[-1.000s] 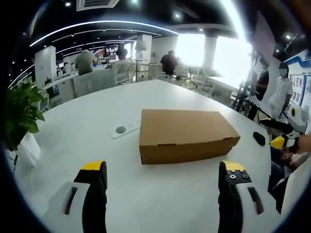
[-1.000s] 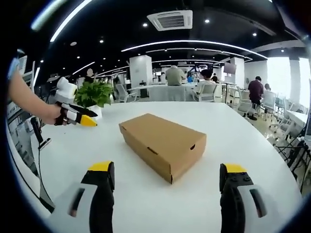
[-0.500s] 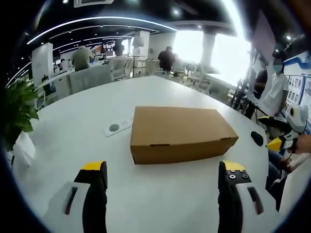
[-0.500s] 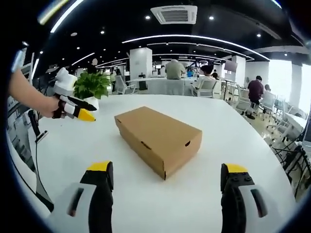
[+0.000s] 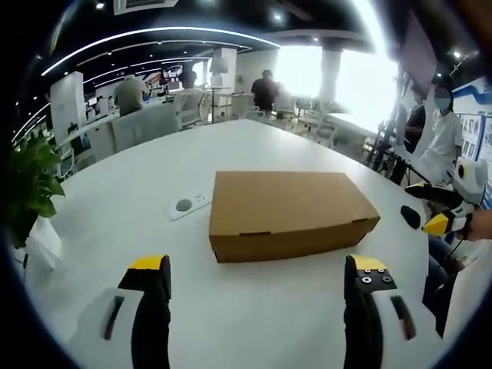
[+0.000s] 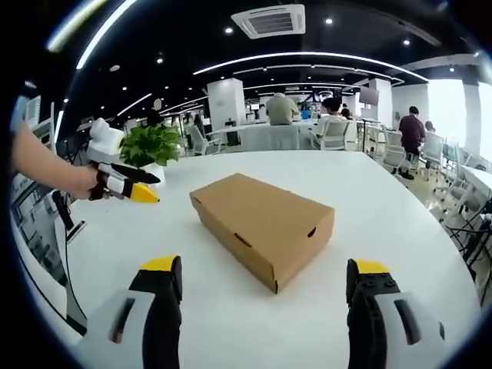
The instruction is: Operate the shoe box by opening the lid, removing the specified soft item, and placing it in the target area until the item is outside and the box remains undamaged.
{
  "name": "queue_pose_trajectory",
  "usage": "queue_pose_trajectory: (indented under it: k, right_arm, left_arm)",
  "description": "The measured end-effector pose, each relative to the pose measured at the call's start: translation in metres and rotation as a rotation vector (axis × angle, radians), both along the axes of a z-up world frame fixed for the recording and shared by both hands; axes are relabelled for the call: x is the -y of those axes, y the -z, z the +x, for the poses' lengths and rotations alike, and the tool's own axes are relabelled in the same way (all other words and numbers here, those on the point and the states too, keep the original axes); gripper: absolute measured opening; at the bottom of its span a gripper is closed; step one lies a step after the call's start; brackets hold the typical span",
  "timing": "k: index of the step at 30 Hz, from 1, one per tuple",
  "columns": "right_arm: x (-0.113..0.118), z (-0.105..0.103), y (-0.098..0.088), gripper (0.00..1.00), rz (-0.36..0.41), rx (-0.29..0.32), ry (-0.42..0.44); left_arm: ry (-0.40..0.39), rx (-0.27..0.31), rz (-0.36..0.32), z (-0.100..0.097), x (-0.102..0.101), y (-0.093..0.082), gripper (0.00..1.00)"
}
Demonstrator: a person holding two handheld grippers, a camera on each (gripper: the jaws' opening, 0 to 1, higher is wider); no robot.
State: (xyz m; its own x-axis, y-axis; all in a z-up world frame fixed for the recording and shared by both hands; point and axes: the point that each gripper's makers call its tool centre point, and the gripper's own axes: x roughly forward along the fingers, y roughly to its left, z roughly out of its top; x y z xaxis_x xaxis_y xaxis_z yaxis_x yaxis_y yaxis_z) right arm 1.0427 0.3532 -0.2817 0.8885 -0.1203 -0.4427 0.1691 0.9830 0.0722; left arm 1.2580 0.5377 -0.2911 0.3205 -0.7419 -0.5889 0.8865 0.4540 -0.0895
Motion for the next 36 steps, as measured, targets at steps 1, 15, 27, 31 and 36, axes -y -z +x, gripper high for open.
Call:
queue_pose_trajectory:
  k: [1, 15, 27, 31, 36]
  right_arm:
    - [0.001, 0.0, 0.0, 0.9, -0.01, -0.006, 0.0]
    - [0.013, -0.003, -0.005, 0.88, -0.029, 0.03, 0.044]
    - [0.014, 0.001, -0.011, 0.93, 0.028, 0.09, 0.085]
    - [0.013, -0.002, -0.005, 0.93, 0.044, 0.046, 0.089]
    - [0.011, -0.002, -0.012, 0.86, -0.044, 0.078, 0.065]
  left_arm:
    - [-0.002, -0.001, 0.004, 0.0, -0.001, 0.0, 0.96]
    - [0.015, 0.003, 0.006, -0.004, 0.0, 0.0, 0.96]
    - [0.036, 0.065, -0.033, 0.009, 0.007, -0.009, 0.92]
    - [0.012, 0.046, -0.038, 0.011, 0.006, -0.011, 0.93]
    - [0.03, 0.049, -0.02, 0.008, 0.006, -0.01, 0.93]
